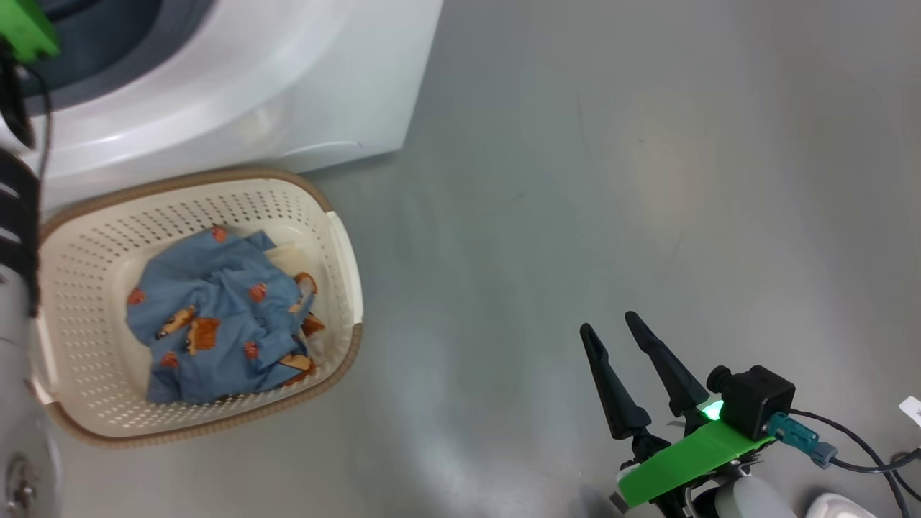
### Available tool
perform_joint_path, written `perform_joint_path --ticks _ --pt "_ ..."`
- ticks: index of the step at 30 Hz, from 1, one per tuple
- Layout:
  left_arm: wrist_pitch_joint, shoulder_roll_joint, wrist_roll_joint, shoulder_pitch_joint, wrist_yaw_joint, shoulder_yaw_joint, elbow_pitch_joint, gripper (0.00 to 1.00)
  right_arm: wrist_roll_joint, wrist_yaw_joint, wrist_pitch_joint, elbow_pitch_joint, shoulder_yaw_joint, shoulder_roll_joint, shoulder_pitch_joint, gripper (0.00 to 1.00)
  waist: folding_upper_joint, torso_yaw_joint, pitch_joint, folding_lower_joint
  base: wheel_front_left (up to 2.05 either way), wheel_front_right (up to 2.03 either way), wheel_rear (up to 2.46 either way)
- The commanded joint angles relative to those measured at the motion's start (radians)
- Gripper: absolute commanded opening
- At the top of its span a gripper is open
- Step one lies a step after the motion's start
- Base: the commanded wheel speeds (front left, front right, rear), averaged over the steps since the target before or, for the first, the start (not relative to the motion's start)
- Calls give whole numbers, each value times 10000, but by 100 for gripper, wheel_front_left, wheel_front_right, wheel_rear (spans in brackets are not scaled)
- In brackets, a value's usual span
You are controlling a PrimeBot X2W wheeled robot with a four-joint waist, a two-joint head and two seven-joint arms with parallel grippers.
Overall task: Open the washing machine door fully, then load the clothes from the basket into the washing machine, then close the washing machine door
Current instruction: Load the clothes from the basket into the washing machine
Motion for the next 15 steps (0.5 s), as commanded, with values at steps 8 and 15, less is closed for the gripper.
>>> perform_joint_path --ticks 8,15 --pt "-134 19 -370 1234 -80 253 -1158 100 -128 16 -118 -197 -36 -221 305 100 -1 685 -829 0 0 0 0" --pt "-136 -311 -513 2562 -253 367 -2253 100 -257 16 -118 -210 -449 -386 454 100 -1 1087 -1489 0 0 0 0"
